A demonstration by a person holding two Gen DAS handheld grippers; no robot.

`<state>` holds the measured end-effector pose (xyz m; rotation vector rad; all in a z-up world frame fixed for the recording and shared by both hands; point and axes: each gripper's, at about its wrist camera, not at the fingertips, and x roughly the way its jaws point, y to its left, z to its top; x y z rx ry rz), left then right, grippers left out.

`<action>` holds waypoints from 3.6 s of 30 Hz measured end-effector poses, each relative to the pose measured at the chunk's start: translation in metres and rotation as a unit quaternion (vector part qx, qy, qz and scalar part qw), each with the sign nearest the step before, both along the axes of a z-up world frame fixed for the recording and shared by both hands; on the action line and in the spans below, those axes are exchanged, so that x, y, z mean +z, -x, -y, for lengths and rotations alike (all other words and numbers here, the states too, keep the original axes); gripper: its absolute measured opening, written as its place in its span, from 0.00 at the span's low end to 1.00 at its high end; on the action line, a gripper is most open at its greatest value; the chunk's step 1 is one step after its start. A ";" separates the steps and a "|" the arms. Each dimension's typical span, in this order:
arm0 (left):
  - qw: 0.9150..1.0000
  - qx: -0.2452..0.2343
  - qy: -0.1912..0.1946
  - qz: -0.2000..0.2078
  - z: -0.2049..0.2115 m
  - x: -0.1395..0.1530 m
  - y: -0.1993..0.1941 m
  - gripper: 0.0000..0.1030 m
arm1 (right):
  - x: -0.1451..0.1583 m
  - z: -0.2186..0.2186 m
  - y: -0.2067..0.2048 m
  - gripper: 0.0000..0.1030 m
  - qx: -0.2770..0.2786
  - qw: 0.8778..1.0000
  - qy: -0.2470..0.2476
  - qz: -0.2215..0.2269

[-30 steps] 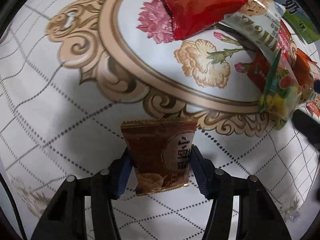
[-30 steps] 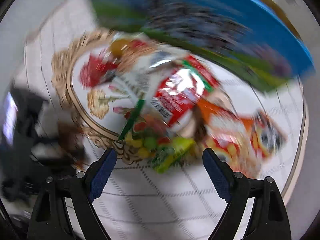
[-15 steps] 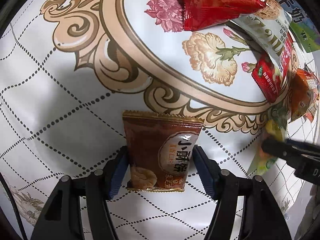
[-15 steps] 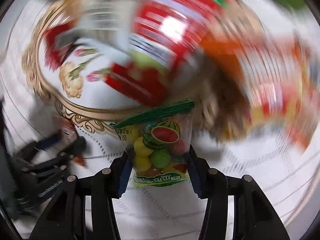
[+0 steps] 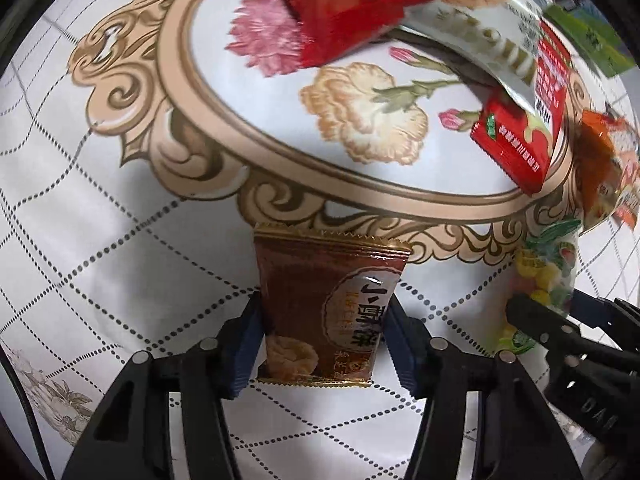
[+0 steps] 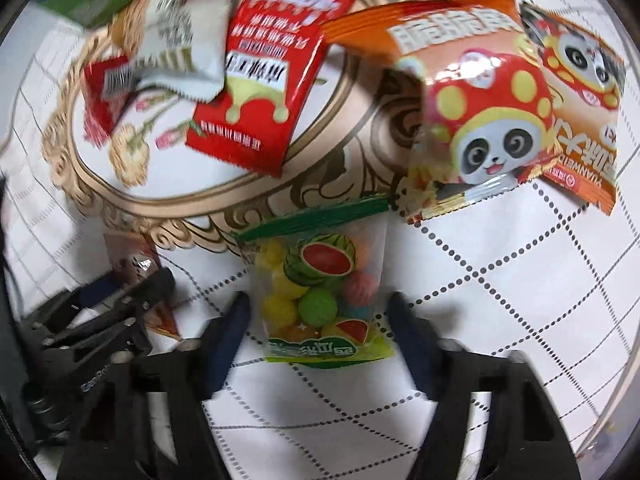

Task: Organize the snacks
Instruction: 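Carry both packets into the box and open both tools, then grasp the white cookie packet with left tool while right tool grasps panda-print bag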

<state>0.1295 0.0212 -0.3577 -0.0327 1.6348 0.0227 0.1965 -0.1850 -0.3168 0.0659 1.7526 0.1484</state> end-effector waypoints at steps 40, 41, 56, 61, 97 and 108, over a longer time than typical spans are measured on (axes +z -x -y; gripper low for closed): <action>0.979 -0.040 0.160 0.120 0.076 0.230 -0.229 0.52 | 0.241 0.056 -0.180 0.53 -0.032 0.972 -0.084 0.218; 0.980 -0.039 0.162 0.105 0.081 0.222 -0.244 0.52 | 0.237 0.059 -0.192 0.53 -0.035 0.973 -0.081 0.213; 0.985 -0.005 0.166 -0.051 0.105 0.100 -0.309 0.52 | 0.110 0.070 -0.262 0.53 -0.018 0.995 -0.035 0.087; 0.986 -0.012 0.152 -0.074 0.105 0.087 -0.308 0.58 | 0.090 0.067 -0.267 0.64 0.001 0.998 -0.027 0.057; 0.961 -0.047 0.020 0.270 0.036 0.258 -0.204 0.80 | 0.212 0.073 -0.183 0.86 -0.043 0.967 -0.001 0.249; 0.942 -0.058 0.000 0.331 0.037 0.292 -0.150 0.80 | 0.267 0.068 -0.134 0.86 -0.044 0.949 -0.016 0.313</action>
